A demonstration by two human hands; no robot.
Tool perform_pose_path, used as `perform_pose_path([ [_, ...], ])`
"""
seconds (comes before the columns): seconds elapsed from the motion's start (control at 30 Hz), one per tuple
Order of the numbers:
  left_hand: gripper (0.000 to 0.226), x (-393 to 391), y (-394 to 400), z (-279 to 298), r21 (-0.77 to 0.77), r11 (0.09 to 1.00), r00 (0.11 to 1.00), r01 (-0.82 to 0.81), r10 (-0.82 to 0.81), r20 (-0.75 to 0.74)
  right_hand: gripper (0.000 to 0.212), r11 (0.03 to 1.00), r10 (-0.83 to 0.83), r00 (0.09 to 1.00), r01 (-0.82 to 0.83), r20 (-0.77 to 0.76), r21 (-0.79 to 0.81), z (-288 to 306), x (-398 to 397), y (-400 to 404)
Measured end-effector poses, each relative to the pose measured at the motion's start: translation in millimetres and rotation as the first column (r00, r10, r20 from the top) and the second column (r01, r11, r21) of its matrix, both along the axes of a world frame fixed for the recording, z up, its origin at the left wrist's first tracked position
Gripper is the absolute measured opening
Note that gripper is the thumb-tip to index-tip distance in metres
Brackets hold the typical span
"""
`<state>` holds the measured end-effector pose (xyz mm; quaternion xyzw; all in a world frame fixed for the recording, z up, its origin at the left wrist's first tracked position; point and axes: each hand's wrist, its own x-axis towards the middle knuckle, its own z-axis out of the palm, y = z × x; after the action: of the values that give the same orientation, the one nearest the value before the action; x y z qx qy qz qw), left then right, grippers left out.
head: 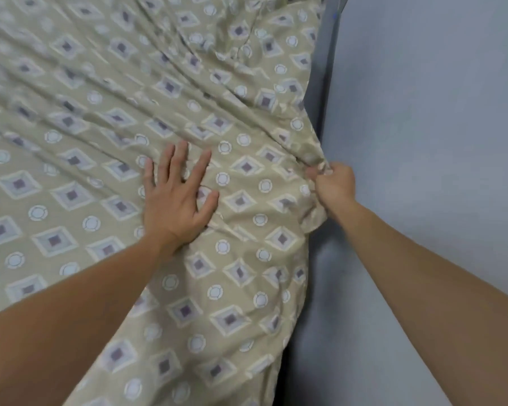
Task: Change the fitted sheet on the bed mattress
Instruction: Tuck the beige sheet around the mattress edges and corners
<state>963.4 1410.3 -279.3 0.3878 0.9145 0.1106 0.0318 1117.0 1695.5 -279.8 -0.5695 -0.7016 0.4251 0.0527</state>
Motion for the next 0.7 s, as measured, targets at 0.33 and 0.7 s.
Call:
perform_pose_path([
  [0.33, 0.079, -2.4, 1.6, -0.3, -0.033, 0.999, 1.0, -0.004, 0.005, 0.008, 0.046, 0.959, -0.155, 0.988, 0.144, 0.023, 0.244, 16.8, -51.1, -23.3],
  [0.7, 0.079, -0.7, 5.4, -2.2, 0.001, 1.0, 1.0, -0.012, 0.012, 0.002, 0.061, 0.922, 0.035, 0.999, -0.035, 0.008, 0.385, 16.3, -64.9, -111.6],
])
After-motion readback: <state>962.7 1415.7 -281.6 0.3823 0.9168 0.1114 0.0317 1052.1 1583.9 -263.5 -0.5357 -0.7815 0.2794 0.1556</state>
